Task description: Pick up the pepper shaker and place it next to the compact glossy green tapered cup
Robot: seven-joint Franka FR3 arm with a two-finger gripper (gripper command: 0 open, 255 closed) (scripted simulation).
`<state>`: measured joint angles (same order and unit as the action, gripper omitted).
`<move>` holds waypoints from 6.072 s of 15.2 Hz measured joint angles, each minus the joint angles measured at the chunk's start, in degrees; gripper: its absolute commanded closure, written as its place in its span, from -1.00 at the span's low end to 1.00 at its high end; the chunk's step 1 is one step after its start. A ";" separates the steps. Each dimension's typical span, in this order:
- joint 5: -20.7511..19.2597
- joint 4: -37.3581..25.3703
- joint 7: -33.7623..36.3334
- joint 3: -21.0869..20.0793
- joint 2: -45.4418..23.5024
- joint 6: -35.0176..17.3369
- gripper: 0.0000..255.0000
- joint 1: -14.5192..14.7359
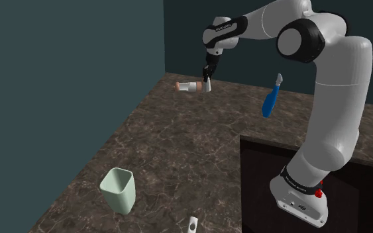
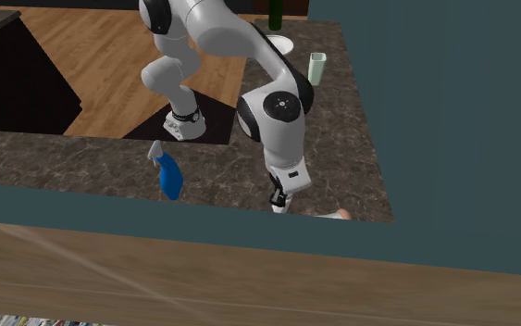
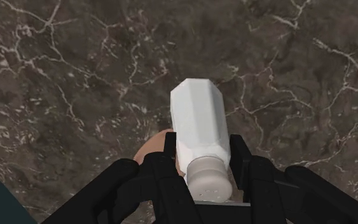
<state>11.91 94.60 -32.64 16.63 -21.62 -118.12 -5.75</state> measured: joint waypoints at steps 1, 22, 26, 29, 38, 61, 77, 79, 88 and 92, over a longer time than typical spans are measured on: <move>-0.09 -0.38 -0.02 0.07 0.21 0.59 1.00 -0.07; -1.50 -13.87 2.00 0.70 2.26 15.90 1.00 -0.53; -1.51 -17.06 2.16 0.79 2.09 18.94 1.00 -0.84; -1.37 -20.39 2.34 0.82 1.47 21.65 1.00 -1.18; -6.07 -2.83 10.18 -1.32 15.50 16.87 1.00 5.63; -9.35 24.99 41.25 -19.07 40.03 11.71 1.00 18.88; -6.95 22.85 63.69 -34.66 38.97 11.84 1.00 26.72; -7.01 21.37 66.81 -36.79 38.00 12.22 1.00 27.67; -10.54 12.03 81.37 -46.12 28.55 12.50 1.00 31.62; -14.15 5.87 88.31 -49.82 22.40 13.56 1.00 34.01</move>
<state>-2.24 100.47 55.67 -33.19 0.78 -104.56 28.27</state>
